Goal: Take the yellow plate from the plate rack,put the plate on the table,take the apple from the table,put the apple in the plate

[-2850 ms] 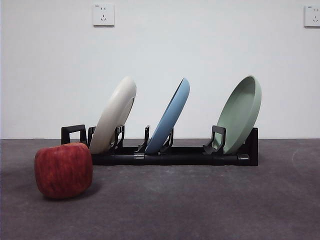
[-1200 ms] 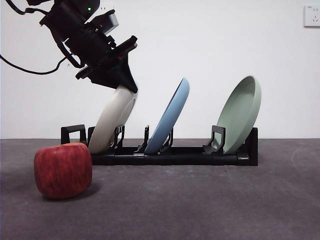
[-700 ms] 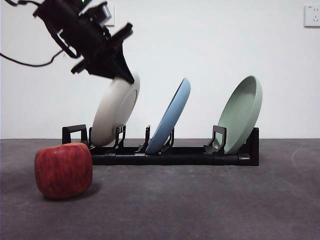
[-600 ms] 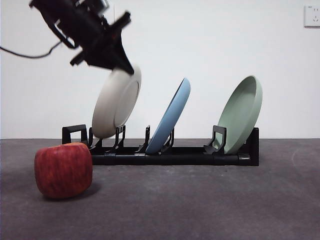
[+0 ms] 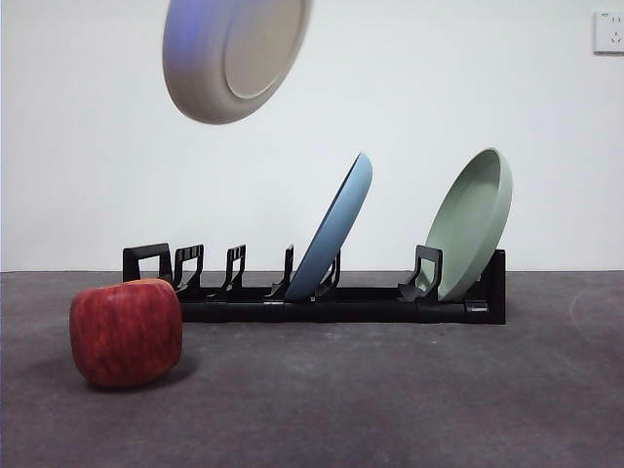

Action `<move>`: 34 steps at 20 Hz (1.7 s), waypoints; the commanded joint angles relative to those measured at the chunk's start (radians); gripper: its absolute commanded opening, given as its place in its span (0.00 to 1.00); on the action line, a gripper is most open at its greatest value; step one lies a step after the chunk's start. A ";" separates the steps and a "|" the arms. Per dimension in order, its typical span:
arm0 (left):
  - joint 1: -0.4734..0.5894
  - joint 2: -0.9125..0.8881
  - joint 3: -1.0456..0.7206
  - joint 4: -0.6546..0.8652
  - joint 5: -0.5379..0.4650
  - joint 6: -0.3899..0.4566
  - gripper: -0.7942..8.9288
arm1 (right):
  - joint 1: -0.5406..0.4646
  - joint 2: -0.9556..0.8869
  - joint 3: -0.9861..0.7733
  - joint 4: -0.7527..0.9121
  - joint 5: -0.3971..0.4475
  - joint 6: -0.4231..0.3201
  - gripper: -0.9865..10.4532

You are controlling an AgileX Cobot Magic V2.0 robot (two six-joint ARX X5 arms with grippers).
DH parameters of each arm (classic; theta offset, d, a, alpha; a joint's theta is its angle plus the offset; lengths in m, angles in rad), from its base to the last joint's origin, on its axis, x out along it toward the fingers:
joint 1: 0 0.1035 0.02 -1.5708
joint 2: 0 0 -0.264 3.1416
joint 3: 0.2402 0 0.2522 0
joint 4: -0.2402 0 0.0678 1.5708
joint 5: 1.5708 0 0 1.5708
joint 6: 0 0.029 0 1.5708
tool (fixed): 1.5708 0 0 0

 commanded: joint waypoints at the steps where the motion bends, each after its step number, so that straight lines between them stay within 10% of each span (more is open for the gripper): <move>1: -0.192 0.023 -0.001 -0.084 -0.211 0.136 0.07 | 0.002 0.000 0.004 0.006 -0.003 0.014 0.63; 6: -0.458 0.131 -0.021 -0.153 -0.453 0.141 0.08 | 0.002 -0.001 0.039 0.005 -0.003 0.033 0.63; 11: -0.532 0.312 -0.061 -0.101 -0.481 0.162 0.08 | 0.002 -0.002 0.135 -0.021 -0.002 0.042 0.63; 24: -0.555 0.673 -0.110 0.137 -0.594 0.155 0.08 | 0.003 -0.002 0.236 -0.029 -0.002 0.041 0.63; 30: -0.555 0.700 -0.113 0.134 -0.484 0.045 0.09 | 0.003 -0.001 0.236 -0.029 -0.002 0.041 0.63; 34: -0.555 0.700 -0.113 0.090 -0.458 -0.010 0.25 | 0.003 -0.001 0.236 -0.032 -0.003 0.041 0.63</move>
